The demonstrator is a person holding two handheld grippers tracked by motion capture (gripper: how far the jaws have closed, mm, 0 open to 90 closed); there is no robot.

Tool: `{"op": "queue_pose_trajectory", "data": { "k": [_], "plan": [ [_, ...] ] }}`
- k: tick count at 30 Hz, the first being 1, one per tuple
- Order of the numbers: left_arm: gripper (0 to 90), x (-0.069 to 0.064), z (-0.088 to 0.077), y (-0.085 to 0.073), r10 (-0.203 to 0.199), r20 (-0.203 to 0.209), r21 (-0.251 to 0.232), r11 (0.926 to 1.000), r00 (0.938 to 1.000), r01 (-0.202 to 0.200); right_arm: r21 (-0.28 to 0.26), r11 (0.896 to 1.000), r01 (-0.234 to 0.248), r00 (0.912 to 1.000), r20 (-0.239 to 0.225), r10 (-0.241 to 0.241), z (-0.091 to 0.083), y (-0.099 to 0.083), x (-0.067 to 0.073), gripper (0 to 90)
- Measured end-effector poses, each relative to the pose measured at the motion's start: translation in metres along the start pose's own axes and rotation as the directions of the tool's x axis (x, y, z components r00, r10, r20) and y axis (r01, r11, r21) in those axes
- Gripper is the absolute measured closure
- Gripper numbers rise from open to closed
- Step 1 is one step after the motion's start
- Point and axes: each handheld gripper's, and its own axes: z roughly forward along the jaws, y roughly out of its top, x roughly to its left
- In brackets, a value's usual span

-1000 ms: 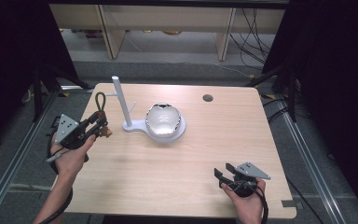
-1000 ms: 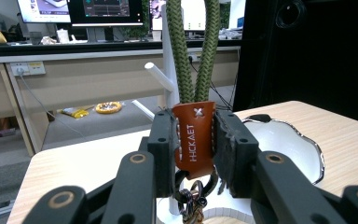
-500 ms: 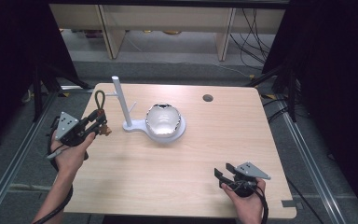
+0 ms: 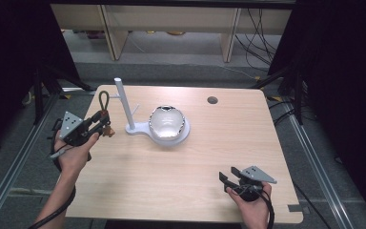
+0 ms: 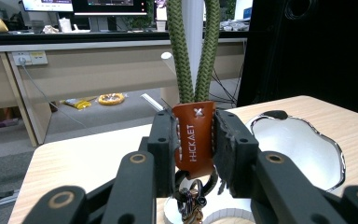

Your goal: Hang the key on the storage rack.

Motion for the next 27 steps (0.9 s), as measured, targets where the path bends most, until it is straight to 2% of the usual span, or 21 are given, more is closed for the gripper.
{"op": "queue_pose_trajectory", "data": {
  "k": [4,5,7,9,12,13,14,23,24,25,27],
  "plan": [
    [68.6,0.001,0.002,0.000,0.000,-0.003,0.003,1.0000,1.0000,0.000,-0.002,1.000,0.011,0.9999,0.007,-0.010,0.000,0.000,-0.001,46.0],
    [68.5,0.001,0.003,0.001,-0.003,-0.003,0.004,1.0000,1.0000,0.003,0.002,1.000,-0.025,0.9997,0.001,0.025,0.000,0.000,0.002,46.0],
    [68.6,0.002,0.005,0.001,0.001,-0.003,0.009,1.0000,1.0000,-0.001,0.003,1.000,-0.029,0.9996,0.002,0.029,0.000,0.000,0.002,46.0],
    [68.6,0.002,0.007,0.001,-0.001,-0.003,0.012,0.9999,1.0000,0.001,0.000,1.000,-0.008,1.0000,-0.002,0.008,0.000,0.000,0.000,46.0],
    [68.6,0.002,0.009,0.001,0.001,-0.004,0.022,0.9998,1.0000,-0.001,0.010,0.998,-0.057,0.9983,-0.005,0.057,-0.001,0.000,0.004,46.0],
    [68.5,0.003,0.010,0.000,0.004,-0.002,0.023,0.9997,1.0000,-0.004,0.004,1.000,-0.014,0.9999,-0.007,0.014,0.000,0.000,0.001,46.0],
    [68.5,0.003,0.011,0.000,-0.002,-0.002,0.023,0.9997,1.0000,0.002,0.000,1.000,0.001,1.0000,-0.002,-0.001,0.000,0.000,-0.001,46.0],
    [68.5,0.006,0.017,-0.002,-0.008,-0.010,0.038,0.9993,0.9999,0.008,0.000,1.000,-0.001,1.0000,-0.003,0.001,0.000,0.000,-0.001,46.0],
    [68.5,0.006,0.018,-0.002,-0.009,-0.009,0.035,0.9993,0.9999,0.009,0.011,0.999,-0.051,0.9987,0.004,0.051,-0.001,-0.001,0.003,46.0],
    [68.5,0.007,0.018,-0.003,-0.007,-0.013,0.043,0.9990,0.9999,0.008,0.007,0.999,-0.036,0.9993,0.001,0.036,-0.001,0.000,0.002,46.0],
    [68.5,0.007,0.019,-0.003,-0.010,-0.015,0.044,0.9990,0.9998,0.011,0.010,0.999,-0.042,0.9991,-0.004,0.042,-0.001,0.000,0.003,46.0]
  ]
}}
